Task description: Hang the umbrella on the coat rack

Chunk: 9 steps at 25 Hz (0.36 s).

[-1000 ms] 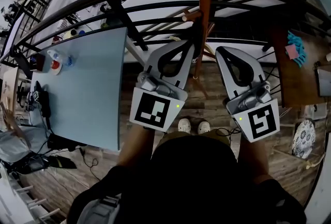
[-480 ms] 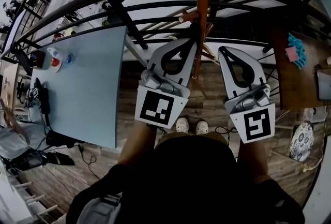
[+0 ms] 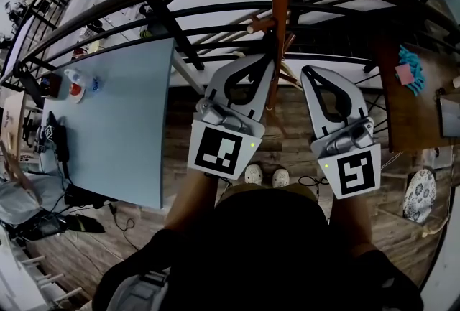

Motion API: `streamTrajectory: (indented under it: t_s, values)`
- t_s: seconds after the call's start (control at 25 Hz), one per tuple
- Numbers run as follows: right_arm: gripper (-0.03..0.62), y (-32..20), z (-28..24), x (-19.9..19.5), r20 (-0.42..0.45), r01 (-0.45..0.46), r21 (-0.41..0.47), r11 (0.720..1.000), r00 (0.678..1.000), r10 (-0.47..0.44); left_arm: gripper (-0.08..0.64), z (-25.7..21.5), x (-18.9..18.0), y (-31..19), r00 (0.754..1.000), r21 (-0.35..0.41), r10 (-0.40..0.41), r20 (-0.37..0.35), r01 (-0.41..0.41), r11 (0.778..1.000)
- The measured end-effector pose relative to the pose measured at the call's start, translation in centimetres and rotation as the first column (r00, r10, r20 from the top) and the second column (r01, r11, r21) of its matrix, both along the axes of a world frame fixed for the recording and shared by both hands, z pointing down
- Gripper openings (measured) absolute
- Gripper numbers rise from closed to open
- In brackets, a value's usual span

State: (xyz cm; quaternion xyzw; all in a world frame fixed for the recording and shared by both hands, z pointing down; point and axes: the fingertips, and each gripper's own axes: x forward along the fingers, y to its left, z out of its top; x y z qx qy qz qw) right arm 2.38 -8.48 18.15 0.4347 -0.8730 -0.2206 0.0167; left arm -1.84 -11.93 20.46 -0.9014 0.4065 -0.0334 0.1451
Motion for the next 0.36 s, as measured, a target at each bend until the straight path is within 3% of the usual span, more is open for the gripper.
streamTrajectory:
  t_s: [0.36]
  values:
    - [0.029, 0.05, 0.0, 0.42, -0.009, -0.005, -0.005, 1.0, 1.0, 0.004, 0.012, 0.13, 0.85, 0.34, 1.0, -0.01, 0.02, 0.002, -0.02, 1.0]
